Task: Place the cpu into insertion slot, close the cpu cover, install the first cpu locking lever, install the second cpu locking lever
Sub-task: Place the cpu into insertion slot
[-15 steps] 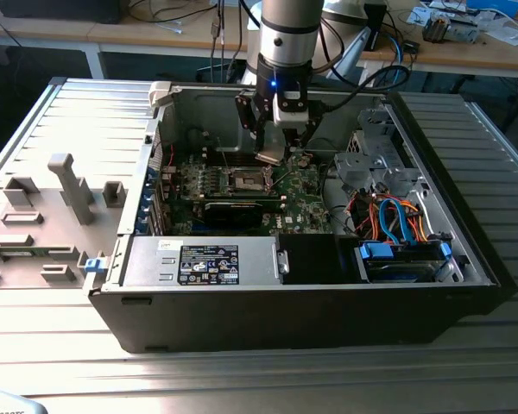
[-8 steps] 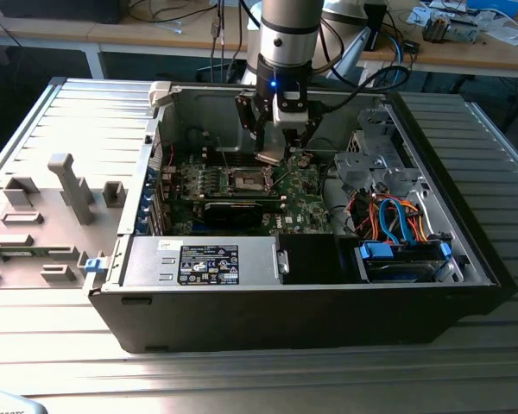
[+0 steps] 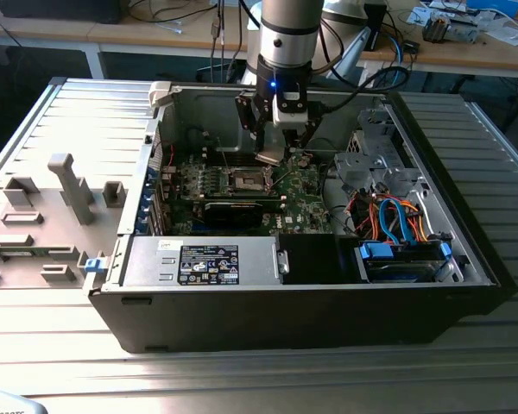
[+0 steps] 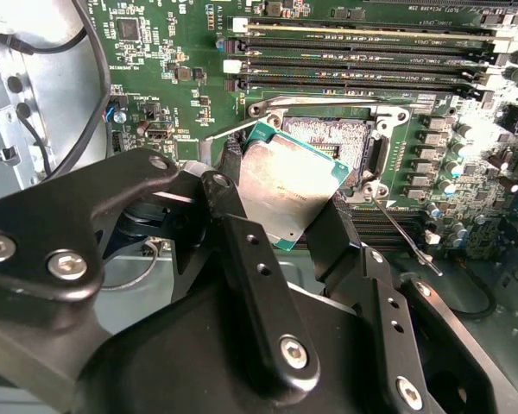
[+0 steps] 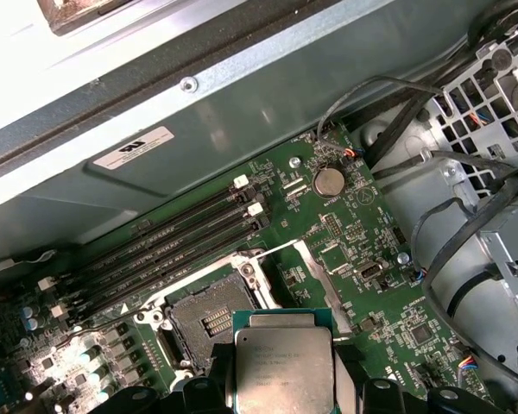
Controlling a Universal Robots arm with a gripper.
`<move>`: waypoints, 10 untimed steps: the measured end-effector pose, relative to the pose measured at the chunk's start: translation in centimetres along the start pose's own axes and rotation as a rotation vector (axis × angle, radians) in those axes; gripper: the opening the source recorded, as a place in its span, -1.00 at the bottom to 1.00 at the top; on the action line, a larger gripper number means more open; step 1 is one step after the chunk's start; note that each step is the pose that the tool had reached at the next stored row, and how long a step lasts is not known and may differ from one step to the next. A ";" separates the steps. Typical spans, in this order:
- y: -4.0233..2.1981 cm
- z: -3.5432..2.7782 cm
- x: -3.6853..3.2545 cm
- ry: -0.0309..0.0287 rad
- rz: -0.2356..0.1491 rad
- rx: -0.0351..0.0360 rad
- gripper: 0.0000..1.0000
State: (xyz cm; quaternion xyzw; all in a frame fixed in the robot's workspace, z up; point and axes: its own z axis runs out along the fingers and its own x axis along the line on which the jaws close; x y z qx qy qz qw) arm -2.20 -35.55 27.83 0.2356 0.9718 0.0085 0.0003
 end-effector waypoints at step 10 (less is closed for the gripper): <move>0.00 0.05 0.00 -0.0002 0.002 0.0003 0.09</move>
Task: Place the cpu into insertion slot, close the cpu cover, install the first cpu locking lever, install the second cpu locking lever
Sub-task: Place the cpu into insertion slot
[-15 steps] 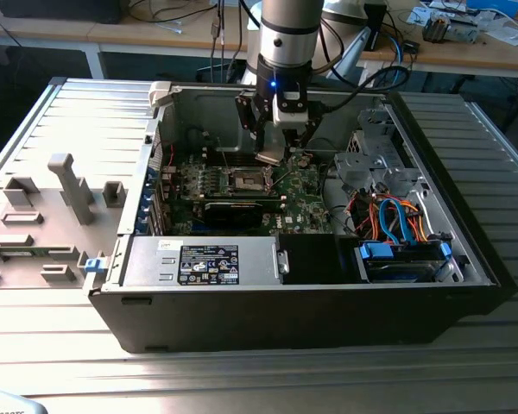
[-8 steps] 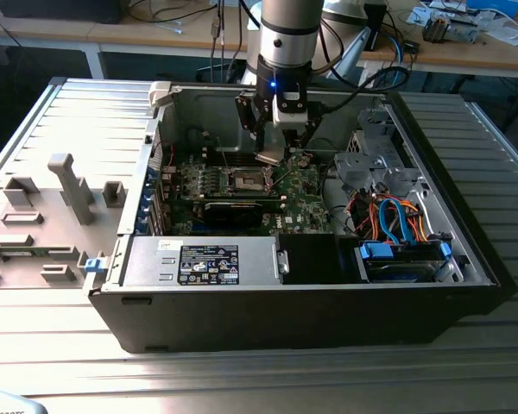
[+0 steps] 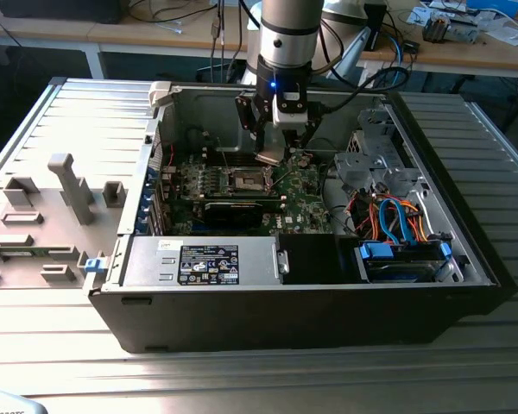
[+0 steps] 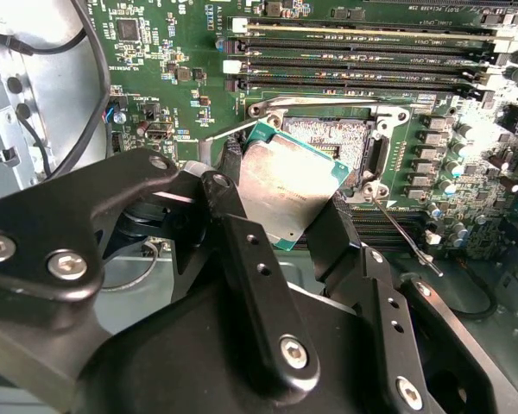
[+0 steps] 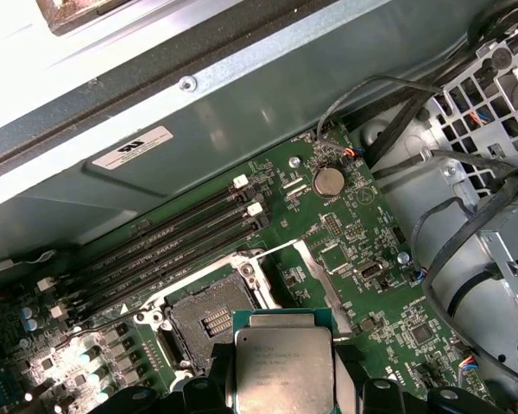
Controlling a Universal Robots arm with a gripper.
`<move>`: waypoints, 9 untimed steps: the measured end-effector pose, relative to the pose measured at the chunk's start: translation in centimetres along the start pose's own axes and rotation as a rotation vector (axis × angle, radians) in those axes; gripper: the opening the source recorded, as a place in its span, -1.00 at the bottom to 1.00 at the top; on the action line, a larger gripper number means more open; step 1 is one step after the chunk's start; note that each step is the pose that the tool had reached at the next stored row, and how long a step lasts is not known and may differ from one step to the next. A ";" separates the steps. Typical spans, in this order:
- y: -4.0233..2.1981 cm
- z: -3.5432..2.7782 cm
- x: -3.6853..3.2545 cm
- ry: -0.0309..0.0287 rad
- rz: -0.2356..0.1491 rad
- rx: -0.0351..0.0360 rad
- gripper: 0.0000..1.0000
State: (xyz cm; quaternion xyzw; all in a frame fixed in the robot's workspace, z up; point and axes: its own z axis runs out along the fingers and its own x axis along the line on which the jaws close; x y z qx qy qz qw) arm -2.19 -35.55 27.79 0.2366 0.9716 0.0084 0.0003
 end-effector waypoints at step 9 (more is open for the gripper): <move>-0.01 0.28 0.01 -0.0010 0.051 0.0000 0.09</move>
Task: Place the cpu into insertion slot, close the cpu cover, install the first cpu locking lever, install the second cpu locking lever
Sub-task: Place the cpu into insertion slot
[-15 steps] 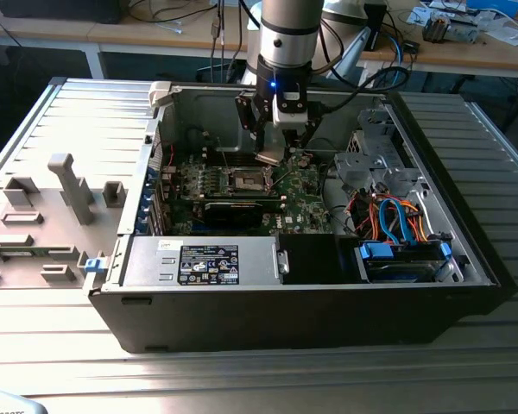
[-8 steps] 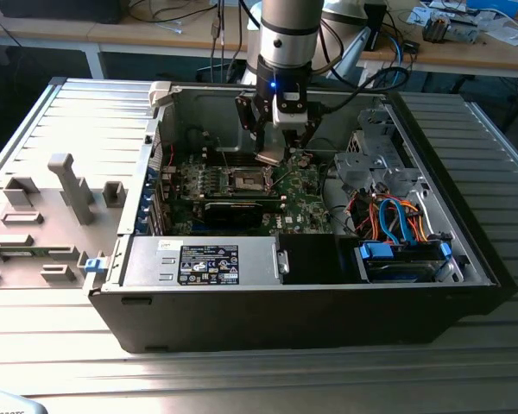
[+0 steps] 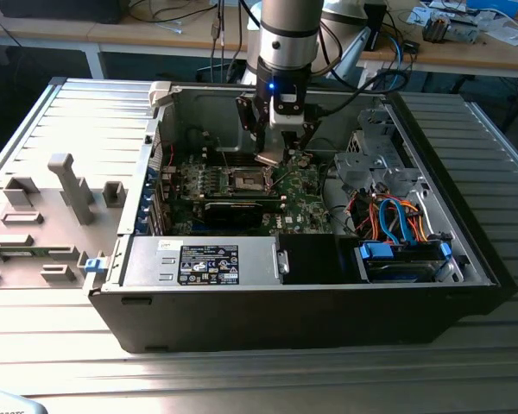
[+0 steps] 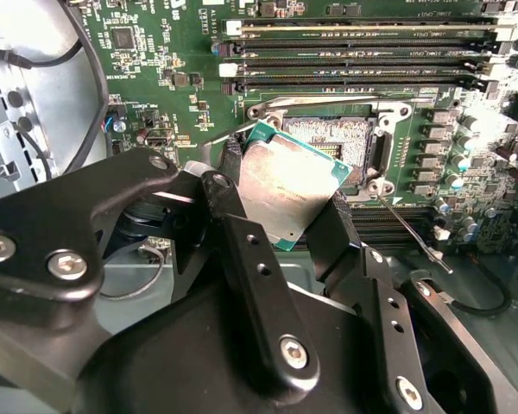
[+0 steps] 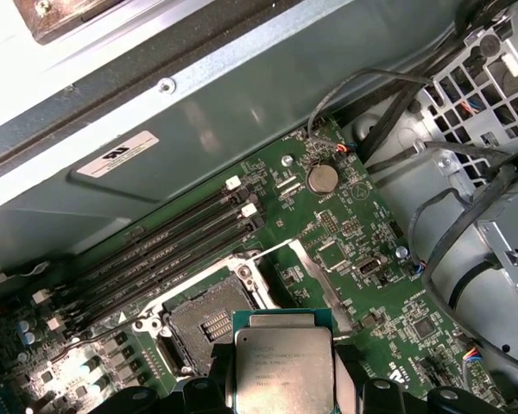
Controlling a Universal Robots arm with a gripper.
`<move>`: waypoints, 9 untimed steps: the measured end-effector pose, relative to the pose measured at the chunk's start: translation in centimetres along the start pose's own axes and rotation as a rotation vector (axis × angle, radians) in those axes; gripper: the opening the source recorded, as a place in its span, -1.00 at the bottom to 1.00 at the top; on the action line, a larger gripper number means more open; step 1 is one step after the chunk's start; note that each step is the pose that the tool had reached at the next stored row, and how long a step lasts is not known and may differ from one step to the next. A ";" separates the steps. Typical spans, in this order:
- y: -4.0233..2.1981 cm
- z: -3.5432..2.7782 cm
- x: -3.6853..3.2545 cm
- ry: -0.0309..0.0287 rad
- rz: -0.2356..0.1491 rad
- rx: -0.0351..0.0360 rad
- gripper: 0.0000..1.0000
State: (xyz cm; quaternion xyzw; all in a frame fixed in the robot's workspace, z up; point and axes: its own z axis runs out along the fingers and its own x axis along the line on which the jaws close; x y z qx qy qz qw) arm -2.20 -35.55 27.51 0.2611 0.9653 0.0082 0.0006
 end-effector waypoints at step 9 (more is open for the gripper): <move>0.00 0.18 0.00 -0.0001 0.006 0.0002 0.09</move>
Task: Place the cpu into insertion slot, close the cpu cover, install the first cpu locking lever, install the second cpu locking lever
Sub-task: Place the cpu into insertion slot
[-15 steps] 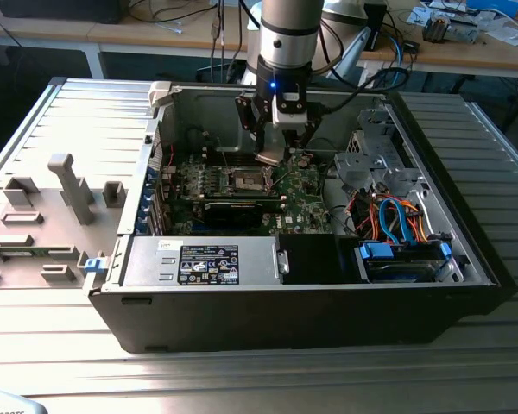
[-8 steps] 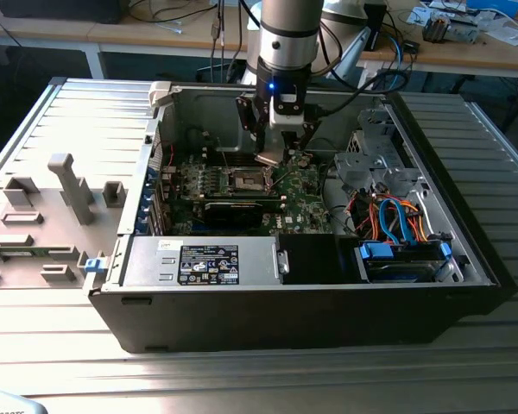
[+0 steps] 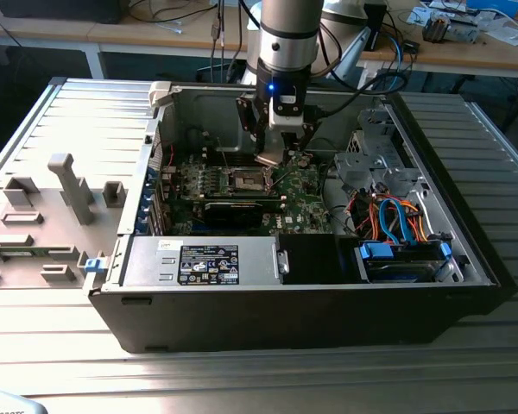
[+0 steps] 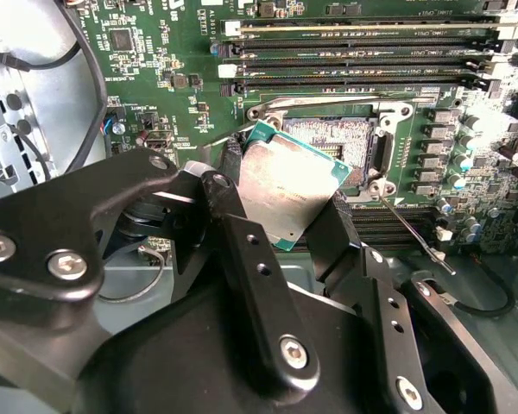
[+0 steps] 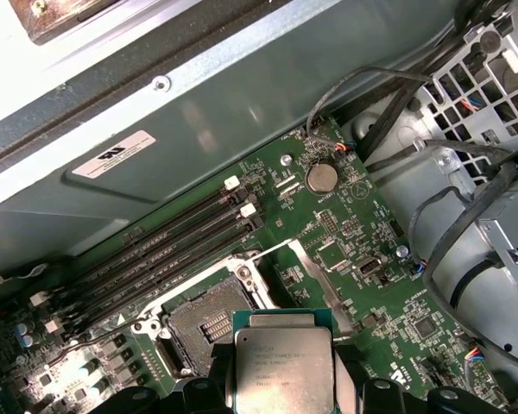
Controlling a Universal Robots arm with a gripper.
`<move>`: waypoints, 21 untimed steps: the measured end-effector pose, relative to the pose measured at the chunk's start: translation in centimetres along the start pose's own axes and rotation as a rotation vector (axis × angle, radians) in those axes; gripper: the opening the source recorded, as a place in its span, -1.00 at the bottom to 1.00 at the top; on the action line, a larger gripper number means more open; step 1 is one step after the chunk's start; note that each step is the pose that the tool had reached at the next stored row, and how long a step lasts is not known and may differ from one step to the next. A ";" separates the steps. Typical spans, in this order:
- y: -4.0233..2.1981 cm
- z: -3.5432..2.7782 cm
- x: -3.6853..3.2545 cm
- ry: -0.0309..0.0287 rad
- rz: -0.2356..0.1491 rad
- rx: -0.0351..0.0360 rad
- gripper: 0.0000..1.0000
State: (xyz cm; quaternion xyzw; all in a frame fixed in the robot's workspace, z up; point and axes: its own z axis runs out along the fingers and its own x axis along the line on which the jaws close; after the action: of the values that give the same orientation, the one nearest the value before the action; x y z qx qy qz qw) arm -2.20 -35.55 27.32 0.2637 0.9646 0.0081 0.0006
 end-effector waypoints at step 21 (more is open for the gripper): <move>0.00 0.35 0.01 -0.0013 0.012 0.0017 0.09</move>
State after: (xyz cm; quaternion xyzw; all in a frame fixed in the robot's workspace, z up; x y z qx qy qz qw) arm -2.21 -35.54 26.97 0.2694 0.9630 0.0072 0.0009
